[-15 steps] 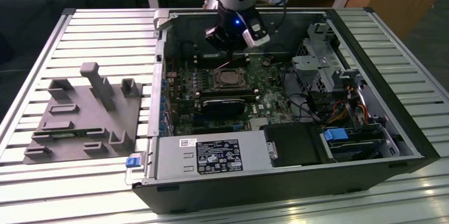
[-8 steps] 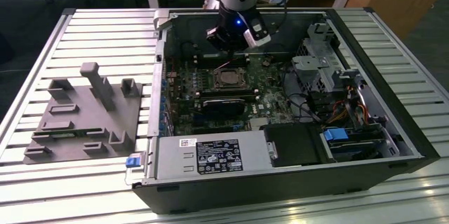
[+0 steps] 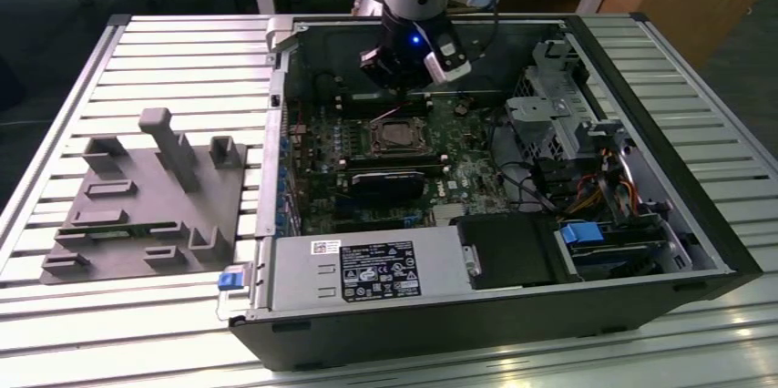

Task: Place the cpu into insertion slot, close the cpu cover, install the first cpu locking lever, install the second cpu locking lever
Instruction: 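Install the first cpu locking lever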

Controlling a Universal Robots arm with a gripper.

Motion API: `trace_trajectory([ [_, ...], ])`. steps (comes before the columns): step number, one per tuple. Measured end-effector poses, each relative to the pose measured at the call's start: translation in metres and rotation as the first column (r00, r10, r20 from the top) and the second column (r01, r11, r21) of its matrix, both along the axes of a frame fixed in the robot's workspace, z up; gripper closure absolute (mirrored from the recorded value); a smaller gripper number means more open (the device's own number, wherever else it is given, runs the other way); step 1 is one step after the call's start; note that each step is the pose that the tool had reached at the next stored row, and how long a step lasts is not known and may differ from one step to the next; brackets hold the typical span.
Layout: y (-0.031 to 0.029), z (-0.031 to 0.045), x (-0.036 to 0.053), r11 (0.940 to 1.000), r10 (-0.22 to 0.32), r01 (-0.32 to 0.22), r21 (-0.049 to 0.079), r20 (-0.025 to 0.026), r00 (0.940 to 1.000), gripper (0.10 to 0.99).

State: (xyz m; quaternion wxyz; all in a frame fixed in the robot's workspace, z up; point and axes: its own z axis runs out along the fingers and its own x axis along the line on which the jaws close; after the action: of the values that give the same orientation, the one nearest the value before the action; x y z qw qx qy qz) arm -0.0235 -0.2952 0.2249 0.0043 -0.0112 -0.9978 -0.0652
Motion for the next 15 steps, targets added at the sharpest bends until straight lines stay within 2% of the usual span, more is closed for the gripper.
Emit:
trace_trajectory([
  [15, 0.0001, -0.0099, 0.0058, 1.0, 0.0, 0.0, 0.0, 0.0, 1.0, 0.98],
])
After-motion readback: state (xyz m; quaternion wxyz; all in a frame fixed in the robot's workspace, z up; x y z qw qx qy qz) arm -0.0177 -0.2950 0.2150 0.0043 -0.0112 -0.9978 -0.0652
